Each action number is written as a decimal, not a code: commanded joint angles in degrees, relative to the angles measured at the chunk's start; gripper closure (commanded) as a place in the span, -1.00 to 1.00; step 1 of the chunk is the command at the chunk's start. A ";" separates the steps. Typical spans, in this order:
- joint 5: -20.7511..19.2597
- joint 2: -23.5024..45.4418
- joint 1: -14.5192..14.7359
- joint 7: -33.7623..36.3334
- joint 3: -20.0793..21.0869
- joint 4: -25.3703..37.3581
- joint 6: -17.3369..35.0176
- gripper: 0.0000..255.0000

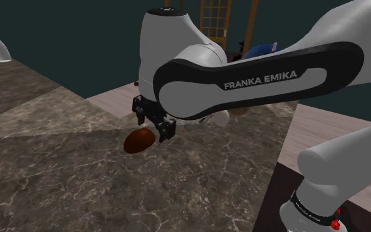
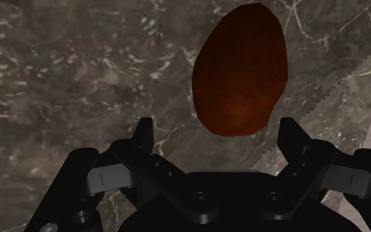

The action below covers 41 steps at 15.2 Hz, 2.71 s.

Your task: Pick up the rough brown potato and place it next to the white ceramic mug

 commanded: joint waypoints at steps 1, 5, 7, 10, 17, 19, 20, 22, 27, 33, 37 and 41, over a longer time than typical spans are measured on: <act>-2.28 2.07 -5.63 4.17 5.62 3.00 0.76 -1.00; -2.79 3.14 -8.52 4.55 9.09 1.63 3.71 -1.00; -3.13 3.72 -10.20 4.80 11.04 1.02 5.19 -1.00; -3.20 3.87 -10.73 4.85 11.64 0.85 5.60 -1.00; -3.20 3.86 -10.72 4.85 11.62 0.85 5.59 1.00; -3.20 3.87 -10.72 4.85 11.63 0.86 5.58 1.00; -3.19 3.86 -10.69 4.84 11.59 0.85 5.58 1.00; -3.20 3.87 -10.74 4.85 11.64 0.86 5.59 1.00; -3.22 3.79 -10.37 4.77 11.06 1.41 4.86 1.00; -3.43 3.47 -8.89 4.34 8.22 5.04 0.39 1.00; -3.68 3.43 -8.43 4.14 6.88 7.70 -2.58 1.00; -4.03 3.56 -8.35 4.04 5.95 10.58 -5.55 1.00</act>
